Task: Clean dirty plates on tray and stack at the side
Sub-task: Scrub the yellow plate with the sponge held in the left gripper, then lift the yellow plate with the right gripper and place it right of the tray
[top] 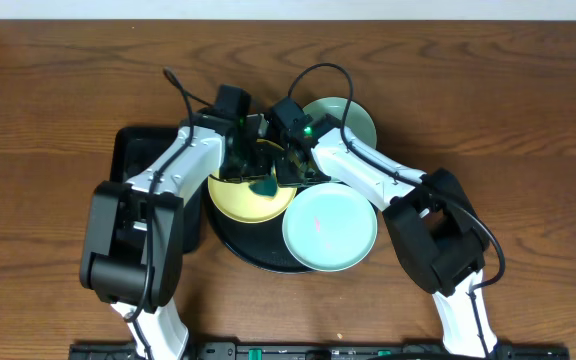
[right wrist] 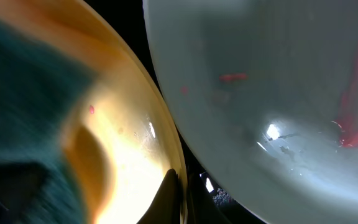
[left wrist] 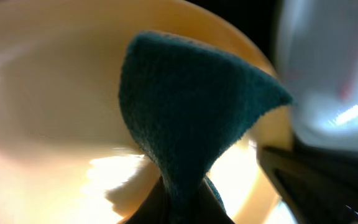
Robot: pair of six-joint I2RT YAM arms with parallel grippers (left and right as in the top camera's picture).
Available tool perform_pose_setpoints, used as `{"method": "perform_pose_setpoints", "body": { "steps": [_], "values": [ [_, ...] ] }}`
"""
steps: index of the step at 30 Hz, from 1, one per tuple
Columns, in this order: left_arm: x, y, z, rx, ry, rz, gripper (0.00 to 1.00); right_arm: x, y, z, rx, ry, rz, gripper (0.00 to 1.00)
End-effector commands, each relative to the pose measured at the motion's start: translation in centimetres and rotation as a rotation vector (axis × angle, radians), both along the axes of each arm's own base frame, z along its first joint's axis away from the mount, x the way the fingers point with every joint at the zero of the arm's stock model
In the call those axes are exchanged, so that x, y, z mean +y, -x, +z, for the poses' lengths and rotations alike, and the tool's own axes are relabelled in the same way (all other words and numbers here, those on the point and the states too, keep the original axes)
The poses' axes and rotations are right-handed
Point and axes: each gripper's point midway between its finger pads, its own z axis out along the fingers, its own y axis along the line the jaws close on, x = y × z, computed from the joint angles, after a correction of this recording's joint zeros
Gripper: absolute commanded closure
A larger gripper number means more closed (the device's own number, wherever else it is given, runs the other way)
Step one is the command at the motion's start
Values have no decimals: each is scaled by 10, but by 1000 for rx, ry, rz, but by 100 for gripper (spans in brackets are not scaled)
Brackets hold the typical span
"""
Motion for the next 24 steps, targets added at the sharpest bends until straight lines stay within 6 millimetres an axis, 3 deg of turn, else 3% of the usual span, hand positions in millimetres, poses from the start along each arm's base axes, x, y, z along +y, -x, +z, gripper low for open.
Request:
{"method": "perform_pose_setpoints", "body": {
  "steps": [1,7,10,15,19,24],
  "values": [
    [35,-21,8,-22,-58,170,93,-7,4,-14,30,34,18,99],
    [72,-36,49,-98,-67,267,93,-7,4,-14,29,33,18,99],
    [104,-31,88,-126,-66,345,93,-6,4,-14,29,33,22,99],
    [151,-18,127,-177,-75,445,92,0,3,-6,15,7,96,99],
    [183,-8,143,-206,-88,514,93,4,-4,12,-27,-6,140,99],
    [208,-3,141,-197,-96,583,92,4,-14,46,-119,-11,149,99]
  ]
}}
